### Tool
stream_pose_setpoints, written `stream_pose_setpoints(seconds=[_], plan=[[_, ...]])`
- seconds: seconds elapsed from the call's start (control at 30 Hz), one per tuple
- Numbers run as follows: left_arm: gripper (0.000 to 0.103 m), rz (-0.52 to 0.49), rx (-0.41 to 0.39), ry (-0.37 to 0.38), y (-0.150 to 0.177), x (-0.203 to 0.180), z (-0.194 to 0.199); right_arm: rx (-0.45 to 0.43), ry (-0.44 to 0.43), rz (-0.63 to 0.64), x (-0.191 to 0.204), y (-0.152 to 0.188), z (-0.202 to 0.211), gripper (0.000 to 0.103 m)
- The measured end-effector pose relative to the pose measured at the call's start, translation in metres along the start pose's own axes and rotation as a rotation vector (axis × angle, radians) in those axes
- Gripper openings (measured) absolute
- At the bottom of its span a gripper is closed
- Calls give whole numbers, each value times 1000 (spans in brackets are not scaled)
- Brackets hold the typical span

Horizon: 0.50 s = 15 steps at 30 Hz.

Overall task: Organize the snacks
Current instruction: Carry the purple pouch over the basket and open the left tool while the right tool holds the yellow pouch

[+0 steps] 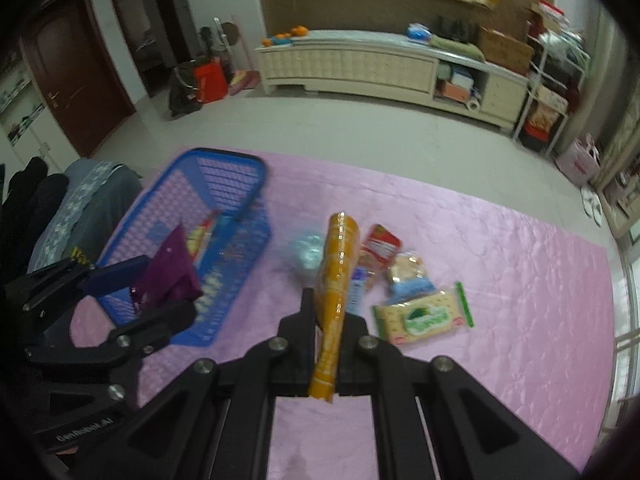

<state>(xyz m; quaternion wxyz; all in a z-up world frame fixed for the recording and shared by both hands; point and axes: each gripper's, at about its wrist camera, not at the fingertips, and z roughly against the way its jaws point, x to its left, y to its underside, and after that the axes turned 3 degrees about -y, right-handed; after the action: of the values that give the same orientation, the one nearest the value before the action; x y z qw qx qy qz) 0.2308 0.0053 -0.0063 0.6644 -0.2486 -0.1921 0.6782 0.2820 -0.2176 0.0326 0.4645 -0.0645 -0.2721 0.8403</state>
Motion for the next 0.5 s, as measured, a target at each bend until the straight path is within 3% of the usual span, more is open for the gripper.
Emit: stream_pose_setpoints(seconds=[0.5], plan=[[51,134,33,-40,23,97,16,38,-82,85,90,-9,-32,9]])
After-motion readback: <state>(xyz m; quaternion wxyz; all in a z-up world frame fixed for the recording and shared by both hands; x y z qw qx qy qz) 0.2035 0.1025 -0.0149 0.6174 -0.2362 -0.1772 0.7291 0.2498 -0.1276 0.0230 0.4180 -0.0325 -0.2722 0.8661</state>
